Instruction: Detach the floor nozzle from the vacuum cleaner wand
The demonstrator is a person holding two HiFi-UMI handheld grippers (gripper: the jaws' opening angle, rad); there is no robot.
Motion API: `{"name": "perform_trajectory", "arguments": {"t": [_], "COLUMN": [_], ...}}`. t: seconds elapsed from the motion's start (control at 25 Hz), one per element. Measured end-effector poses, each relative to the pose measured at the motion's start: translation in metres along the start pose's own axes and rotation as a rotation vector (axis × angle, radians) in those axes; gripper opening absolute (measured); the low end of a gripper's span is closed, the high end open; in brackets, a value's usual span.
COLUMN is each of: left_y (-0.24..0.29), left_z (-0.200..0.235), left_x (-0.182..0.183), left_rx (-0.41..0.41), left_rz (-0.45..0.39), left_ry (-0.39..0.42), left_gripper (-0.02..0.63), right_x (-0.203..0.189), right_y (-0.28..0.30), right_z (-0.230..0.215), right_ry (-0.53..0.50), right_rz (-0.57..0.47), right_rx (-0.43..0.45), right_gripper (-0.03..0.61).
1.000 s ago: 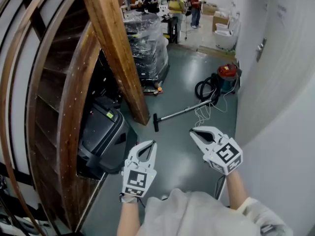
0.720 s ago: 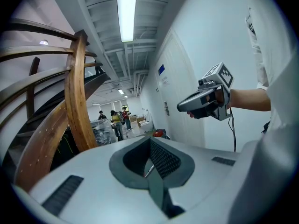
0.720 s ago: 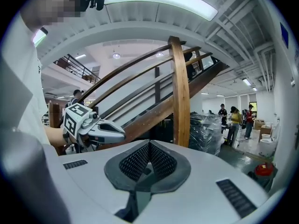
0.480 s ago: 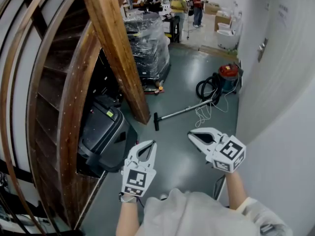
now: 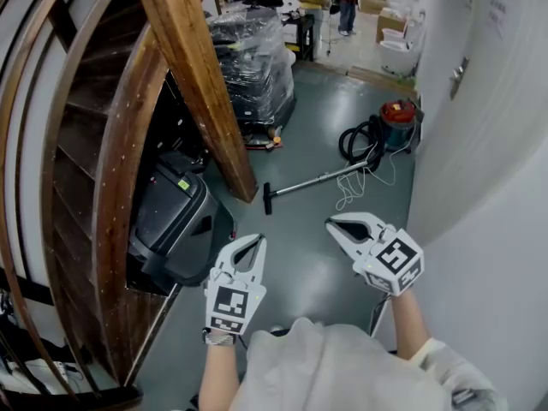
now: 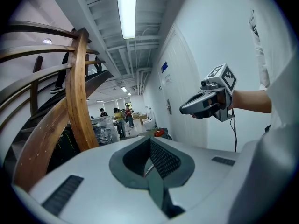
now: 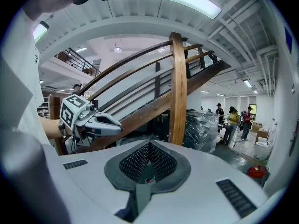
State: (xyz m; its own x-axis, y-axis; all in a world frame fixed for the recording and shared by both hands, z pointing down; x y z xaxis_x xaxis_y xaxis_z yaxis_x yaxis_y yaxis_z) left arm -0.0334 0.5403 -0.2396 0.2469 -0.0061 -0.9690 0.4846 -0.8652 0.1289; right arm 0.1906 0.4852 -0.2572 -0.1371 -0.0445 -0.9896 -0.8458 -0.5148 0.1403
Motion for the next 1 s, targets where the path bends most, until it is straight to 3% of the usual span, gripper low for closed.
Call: {"name": "perform_trajectory", "arguments": {"t": [0.24,0.52,1.0], "left_y": [0.006,0.015,0.099], "left_z": [-0.018,-0.025,0.047], "left_x": [-0.001,-0.007,-0.030], "left_rx": [0.013,0.017,0.004], "left_rz": [0.020,0.049,0.050], "left_ry": [0.002,-0.006,-0.013], "left_gripper": [-0.003,-0.003,-0.003], "right_x": [-0.005,-0.015,-0.028], "right_y": [-0.023,-0.032,0.032], "right_z": [-0.016,-0.033,-0.107], "right_ry": [0.083,0.111,0.110], "right_rz": [-0.005,0.010,0.065], "right_rx": [0.029,0.017,-0.033], "right_gripper": [0.026,0.026,0.026]}}
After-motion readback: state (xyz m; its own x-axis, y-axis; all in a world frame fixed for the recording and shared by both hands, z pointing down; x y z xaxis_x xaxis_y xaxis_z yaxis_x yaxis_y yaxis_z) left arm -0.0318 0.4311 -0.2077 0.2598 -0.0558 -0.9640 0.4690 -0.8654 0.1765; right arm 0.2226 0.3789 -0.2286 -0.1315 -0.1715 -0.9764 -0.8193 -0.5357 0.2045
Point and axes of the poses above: the fingertips, and each gripper's own axes: y forward along the fingers, z to its left, x out of its top, the point moved 8 cm from there along -y, backward along the fingers, and after that the axes turned 7 degrees about -z, right-handed, at the moved point
